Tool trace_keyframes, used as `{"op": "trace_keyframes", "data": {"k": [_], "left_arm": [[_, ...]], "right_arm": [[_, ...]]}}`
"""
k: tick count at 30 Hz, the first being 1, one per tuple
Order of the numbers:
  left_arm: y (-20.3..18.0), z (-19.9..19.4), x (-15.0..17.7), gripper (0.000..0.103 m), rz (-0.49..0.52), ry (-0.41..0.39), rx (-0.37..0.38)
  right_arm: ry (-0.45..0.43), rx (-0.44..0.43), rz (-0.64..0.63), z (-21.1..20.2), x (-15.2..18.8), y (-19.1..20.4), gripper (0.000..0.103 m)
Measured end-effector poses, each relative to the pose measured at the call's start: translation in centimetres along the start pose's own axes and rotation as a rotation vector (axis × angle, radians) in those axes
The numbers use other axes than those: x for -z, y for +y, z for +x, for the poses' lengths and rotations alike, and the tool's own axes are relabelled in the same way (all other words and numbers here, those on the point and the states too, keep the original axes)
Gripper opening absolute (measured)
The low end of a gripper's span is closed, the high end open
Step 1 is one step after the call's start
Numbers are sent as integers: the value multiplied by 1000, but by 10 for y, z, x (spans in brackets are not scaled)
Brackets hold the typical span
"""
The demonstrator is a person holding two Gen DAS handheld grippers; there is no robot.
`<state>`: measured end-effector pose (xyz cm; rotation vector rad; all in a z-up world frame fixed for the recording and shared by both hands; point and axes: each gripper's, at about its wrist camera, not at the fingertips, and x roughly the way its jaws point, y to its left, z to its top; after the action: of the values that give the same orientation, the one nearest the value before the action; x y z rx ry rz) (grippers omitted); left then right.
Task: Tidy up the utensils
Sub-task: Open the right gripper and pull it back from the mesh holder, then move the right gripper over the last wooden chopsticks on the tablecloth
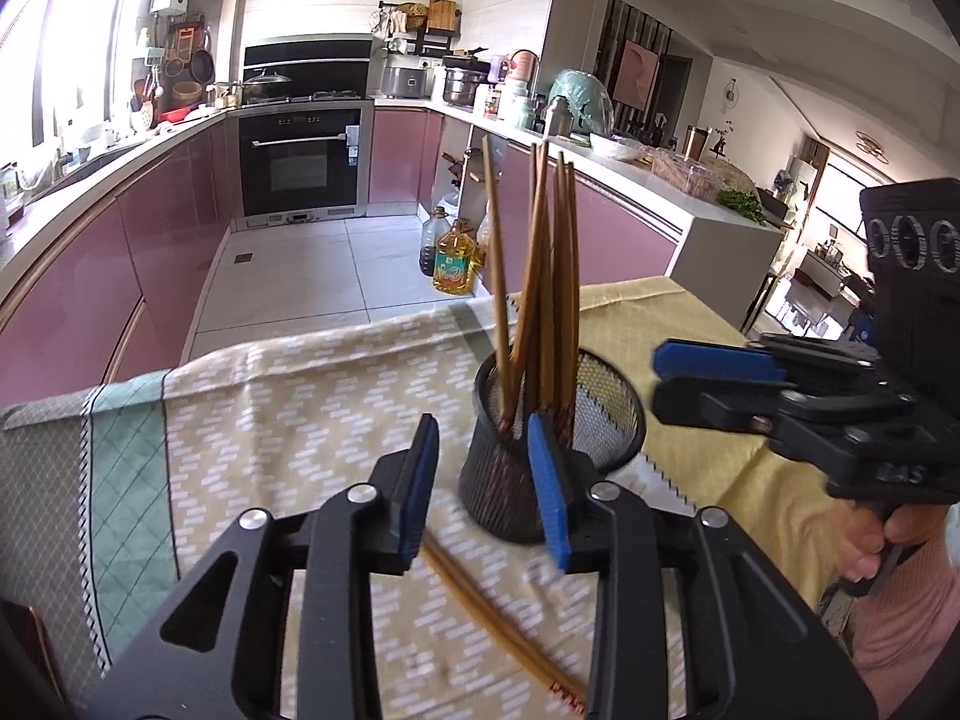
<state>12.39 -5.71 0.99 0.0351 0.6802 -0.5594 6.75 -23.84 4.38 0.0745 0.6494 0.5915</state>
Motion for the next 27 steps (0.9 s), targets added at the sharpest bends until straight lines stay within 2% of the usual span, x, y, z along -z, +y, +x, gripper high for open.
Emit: {"op": "trace_keyframes", "data": {"k": [4, 9, 12, 18, 27], "left_arm": [[10, -9, 29, 44, -15, 32, -42], [25, -12, 63, 44, -57, 93, -67], [30, -10, 79, 45, -84, 124, -67], [30, -8, 93, 46, -108, 147, -60], [23, -6, 100, 47, -101, 156, -40]], "right_arm": [[94, -30, -31, 15, 28, 19, 30], [225, -32, 19, 54, 63, 19, 30], [274, -33, 49, 71, 76, 18, 30], [314, -32, 67, 80, 89, 25, 28], [315, 33, 21, 81, 90, 42, 25]]}}
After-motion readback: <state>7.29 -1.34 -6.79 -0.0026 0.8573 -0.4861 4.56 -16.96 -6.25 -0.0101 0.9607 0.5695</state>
